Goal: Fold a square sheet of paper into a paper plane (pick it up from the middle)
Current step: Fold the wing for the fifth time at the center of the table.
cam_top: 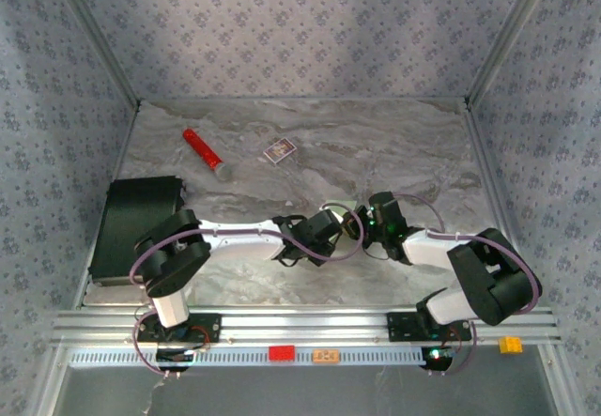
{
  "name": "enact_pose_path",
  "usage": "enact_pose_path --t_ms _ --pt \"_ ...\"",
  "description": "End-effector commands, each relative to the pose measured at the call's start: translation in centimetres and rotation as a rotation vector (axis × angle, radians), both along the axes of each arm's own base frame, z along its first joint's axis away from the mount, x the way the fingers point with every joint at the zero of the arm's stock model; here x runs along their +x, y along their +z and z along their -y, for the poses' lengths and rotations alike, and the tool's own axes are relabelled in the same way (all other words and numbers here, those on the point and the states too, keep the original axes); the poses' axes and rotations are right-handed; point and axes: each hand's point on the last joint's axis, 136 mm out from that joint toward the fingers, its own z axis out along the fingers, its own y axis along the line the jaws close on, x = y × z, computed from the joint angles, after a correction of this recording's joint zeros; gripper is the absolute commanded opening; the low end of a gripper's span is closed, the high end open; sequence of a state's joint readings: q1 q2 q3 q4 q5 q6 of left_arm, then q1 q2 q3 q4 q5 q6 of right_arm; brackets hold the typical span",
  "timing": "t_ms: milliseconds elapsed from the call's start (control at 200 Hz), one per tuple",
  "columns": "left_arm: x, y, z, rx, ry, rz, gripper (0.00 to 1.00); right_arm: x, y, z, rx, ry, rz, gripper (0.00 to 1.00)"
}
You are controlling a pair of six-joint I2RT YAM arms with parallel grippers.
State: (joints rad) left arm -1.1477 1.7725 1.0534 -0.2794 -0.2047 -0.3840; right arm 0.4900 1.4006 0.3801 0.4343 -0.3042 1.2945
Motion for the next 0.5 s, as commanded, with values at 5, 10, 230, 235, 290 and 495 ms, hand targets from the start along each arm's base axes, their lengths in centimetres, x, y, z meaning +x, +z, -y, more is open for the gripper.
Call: enact_pose_path --t_ms 5,10,230,235,290,495 --pt "0.27 0.14 0.05 0.048 -0.015 0.033 0.42 0.25 0.64 -0.06 0.009 -0.011 0.008 0.03" --pt "0.27 0.1 0.05 0.049 -0.015 0.033 0.43 0.25 0.66 -0.07 0.01 -0.011 0.008 0.03" --pt "-0.28 -0.02 0.8 0.047 -0.04 0.029 0.43 0.29 0.73 -0.02 0.016 -0.014 0.01 0.03" --pt "-0.28 -0.02 0.82 0.047 -0.041 0.03 0.43 0.3 0.73 -0.01 0.016 -0.015 0.011 0.03" --pt "-0.3 -0.07 0.99 0.048 -0.043 0.031 0.43 0.25 0.69 0.04 0.016 -0.016 0.009 0.03" --pt "-0.03 -0.61 0.87 0.073 -0.026 0.041 0.41 0.22 0.61 0.11 0.016 -0.019 0.006 0.03"
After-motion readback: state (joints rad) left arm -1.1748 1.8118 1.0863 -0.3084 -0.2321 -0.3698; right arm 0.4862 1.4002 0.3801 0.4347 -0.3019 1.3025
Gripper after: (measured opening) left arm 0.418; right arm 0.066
